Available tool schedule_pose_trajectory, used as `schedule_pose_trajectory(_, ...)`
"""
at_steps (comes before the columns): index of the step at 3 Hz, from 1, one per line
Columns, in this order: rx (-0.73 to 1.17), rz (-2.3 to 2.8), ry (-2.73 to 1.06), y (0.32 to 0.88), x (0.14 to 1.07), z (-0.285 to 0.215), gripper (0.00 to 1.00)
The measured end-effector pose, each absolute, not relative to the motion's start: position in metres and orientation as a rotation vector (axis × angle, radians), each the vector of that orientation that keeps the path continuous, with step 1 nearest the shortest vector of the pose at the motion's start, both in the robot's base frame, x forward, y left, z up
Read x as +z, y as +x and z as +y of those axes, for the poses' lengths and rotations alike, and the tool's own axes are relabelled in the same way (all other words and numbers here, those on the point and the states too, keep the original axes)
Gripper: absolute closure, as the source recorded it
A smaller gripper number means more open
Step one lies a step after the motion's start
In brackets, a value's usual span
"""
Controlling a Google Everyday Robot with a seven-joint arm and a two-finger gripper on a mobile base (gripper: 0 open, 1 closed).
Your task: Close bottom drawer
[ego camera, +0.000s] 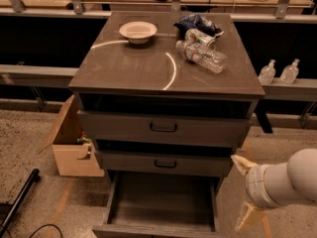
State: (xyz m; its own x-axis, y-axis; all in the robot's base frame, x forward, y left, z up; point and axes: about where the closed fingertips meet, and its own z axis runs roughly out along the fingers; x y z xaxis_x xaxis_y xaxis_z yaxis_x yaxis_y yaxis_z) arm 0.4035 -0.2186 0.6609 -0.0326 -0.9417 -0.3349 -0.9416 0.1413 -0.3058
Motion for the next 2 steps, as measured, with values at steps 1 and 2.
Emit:
schedule_pose_trajectory(1, 0.021, 1.955, -1.787, 0.405, 0.604, -0.226, 0.00)
schedule_pose_trajectory(2, 0.082, 1.855, -1.758, 0.411, 0.555, -0.220, 0.00)
